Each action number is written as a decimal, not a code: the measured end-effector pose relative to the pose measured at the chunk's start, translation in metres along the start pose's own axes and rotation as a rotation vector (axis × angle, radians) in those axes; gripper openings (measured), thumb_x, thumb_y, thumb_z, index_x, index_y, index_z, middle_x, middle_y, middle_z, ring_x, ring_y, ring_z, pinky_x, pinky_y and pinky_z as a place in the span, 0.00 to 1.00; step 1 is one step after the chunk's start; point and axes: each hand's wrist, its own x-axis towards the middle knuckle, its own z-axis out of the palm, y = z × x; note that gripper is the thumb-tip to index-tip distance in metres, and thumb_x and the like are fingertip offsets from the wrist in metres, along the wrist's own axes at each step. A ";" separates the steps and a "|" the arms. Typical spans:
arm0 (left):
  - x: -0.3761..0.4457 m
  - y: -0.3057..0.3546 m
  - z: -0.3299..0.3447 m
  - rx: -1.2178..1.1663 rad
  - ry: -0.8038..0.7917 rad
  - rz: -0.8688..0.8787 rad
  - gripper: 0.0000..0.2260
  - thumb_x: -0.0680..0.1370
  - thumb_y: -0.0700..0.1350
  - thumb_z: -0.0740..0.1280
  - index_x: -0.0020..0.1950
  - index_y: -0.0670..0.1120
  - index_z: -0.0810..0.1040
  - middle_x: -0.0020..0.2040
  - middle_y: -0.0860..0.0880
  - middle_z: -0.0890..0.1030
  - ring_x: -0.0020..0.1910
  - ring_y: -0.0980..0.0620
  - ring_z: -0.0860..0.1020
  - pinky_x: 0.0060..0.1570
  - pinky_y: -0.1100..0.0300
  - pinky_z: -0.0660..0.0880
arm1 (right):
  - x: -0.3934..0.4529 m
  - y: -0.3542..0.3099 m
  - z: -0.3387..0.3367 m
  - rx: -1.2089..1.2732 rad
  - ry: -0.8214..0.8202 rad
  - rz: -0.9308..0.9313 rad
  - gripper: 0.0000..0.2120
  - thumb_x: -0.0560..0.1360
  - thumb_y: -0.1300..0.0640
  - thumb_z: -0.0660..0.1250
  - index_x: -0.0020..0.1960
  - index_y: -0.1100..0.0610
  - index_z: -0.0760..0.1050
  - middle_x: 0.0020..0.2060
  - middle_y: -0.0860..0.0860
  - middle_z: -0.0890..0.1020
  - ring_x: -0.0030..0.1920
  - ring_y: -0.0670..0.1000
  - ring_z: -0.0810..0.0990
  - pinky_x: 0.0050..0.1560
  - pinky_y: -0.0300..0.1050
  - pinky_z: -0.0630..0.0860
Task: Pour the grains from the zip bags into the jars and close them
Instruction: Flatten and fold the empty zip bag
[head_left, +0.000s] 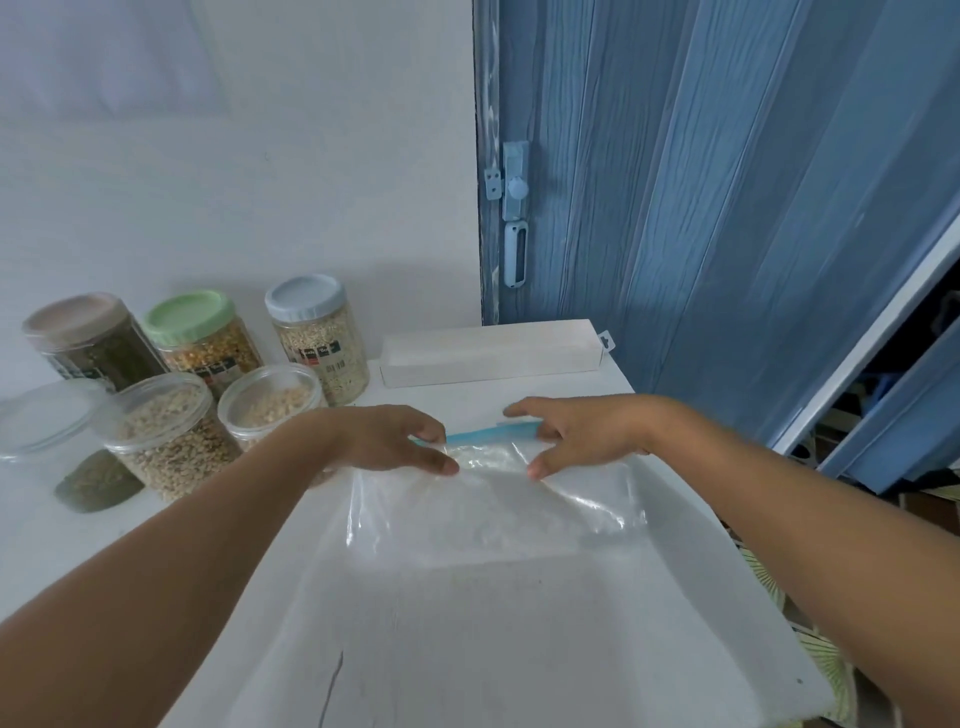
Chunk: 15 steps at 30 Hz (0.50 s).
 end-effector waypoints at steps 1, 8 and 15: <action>0.004 -0.003 -0.003 0.027 0.008 0.005 0.14 0.77 0.67 0.69 0.50 0.58 0.78 0.52 0.62 0.77 0.58 0.54 0.75 0.64 0.53 0.69 | 0.004 0.002 -0.002 -0.037 0.049 -0.019 0.41 0.78 0.40 0.73 0.82 0.39 0.52 0.66 0.48 0.74 0.64 0.50 0.75 0.67 0.45 0.69; 0.025 -0.020 0.008 -0.005 0.216 -0.002 0.18 0.75 0.65 0.73 0.61 0.59 0.79 0.56 0.54 0.82 0.52 0.59 0.79 0.51 0.63 0.76 | 0.025 0.015 0.000 -0.085 0.152 -0.023 0.39 0.80 0.40 0.67 0.82 0.35 0.47 0.67 0.43 0.73 0.62 0.51 0.70 0.68 0.50 0.69; 0.017 -0.015 0.039 0.320 0.569 0.078 0.26 0.80 0.68 0.60 0.73 0.56 0.75 0.70 0.54 0.78 0.69 0.49 0.72 0.70 0.50 0.69 | 0.038 0.029 0.015 -0.035 0.195 -0.063 0.36 0.82 0.44 0.67 0.83 0.39 0.50 0.67 0.46 0.75 0.59 0.50 0.74 0.62 0.46 0.71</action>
